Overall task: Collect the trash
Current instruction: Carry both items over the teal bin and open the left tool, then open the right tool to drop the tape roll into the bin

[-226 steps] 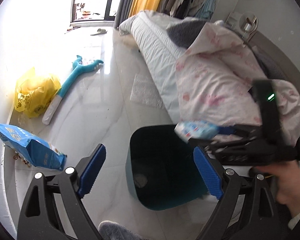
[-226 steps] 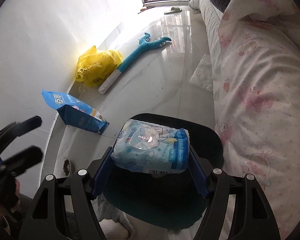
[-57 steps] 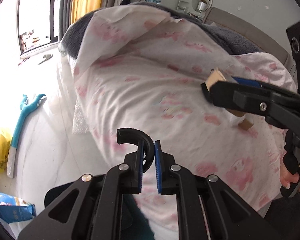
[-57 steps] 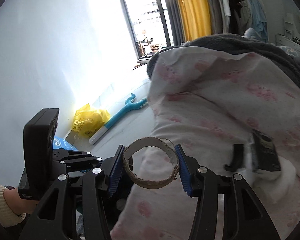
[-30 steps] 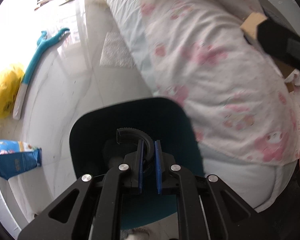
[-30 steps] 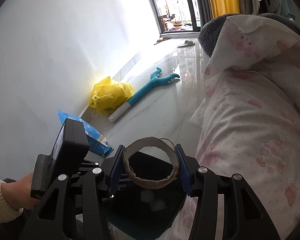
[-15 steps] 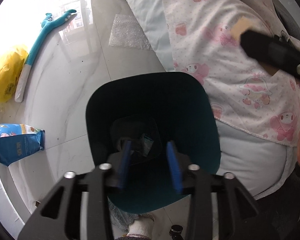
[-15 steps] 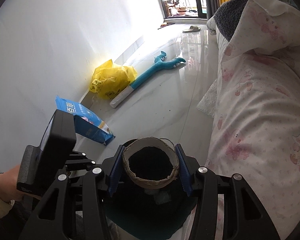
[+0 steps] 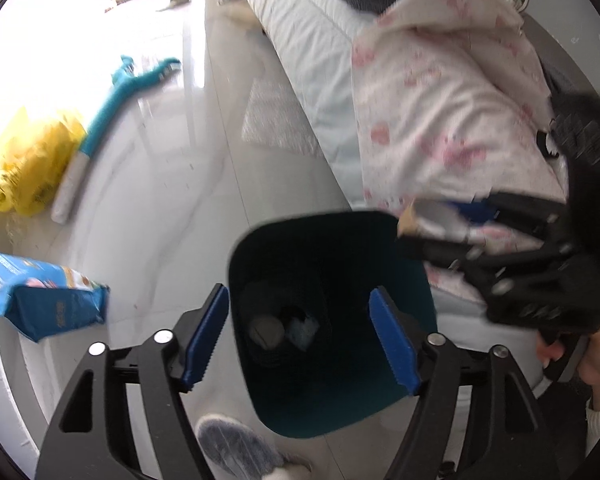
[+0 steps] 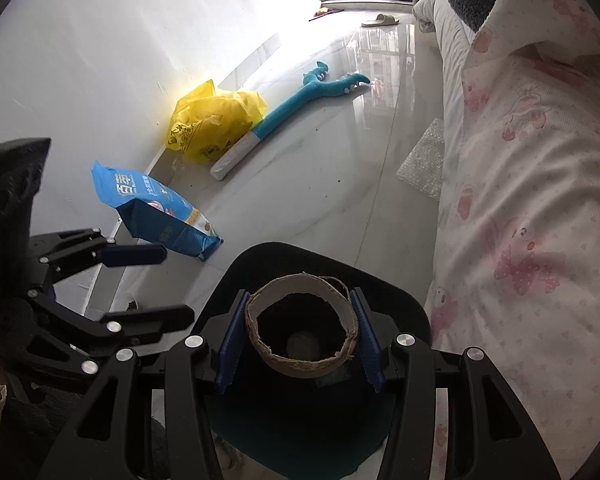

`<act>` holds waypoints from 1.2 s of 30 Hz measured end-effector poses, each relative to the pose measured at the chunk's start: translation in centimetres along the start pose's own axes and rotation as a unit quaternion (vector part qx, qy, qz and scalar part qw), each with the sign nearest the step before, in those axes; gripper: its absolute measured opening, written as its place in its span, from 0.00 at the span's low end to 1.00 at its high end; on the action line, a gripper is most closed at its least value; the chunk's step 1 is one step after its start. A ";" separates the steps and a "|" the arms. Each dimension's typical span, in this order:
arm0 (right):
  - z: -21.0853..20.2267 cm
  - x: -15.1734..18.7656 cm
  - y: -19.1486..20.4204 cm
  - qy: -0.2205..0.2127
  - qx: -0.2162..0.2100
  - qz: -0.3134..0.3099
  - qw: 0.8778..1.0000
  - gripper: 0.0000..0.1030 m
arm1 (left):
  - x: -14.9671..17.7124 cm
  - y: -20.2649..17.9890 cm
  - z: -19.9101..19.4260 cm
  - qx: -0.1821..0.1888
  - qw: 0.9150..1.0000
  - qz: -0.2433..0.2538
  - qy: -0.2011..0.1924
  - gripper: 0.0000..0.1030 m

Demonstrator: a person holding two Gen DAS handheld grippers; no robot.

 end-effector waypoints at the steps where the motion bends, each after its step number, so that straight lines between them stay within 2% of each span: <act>1: 0.5 0.1 0.2 0.006 0.000 0.000 1.000 0.50 | -0.4 0.0 -0.4 0.001 1.000 0.000 -0.010 0.75; 6: 2.5 0.9 1.2 0.035 -0.004 -0.005 0.999 0.50 | -2.3 0.3 -2.4 -0.016 0.998 -0.004 -0.063 0.83; 10: 3.9 1.8 1.8 0.060 -0.005 -0.017 0.998 0.50 | -3.7 -0.4 -4.4 -0.002 0.994 -0.008 -0.105 0.85; 18: 5.8 3.8 2.1 0.100 0.002 -0.028 0.995 0.51 | -6.1 -2.3 -8.4 0.009 0.980 0.007 -0.198 0.89; 23: 5.5 4.1 2.1 0.105 0.011 -0.040 0.994 0.51 | -6.9 -3.4 -10.1 0.015 0.972 0.018 -0.234 0.89; 27: 5.1 4.2 2.2 0.106 0.017 -0.051 0.993 0.68 | -7.5 -4.2 -11.7 0.024 0.964 0.019 -0.264 0.90; 33: 3.5 3.9 1.9 0.088 0.017 -0.060 0.994 0.72 | -8.2 -6.2 -13.3 0.020 0.952 0.037 -0.304 0.90; 36: 2.4 3.6 1.6 0.075 0.014 -0.054 0.996 0.73 | -8.5 -7.4 -13.9 0.030 0.947 0.037 -0.317 0.91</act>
Point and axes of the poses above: each gripper's, at about its wrist camera, not at the fingertips, and z roughly the way its jaws point, y to its left, x to its underside, the point moved 9 cm from there along z, roughly the way its jaws point, and after that the axes turned 11 degrees about -z, right-handed, at the moved point
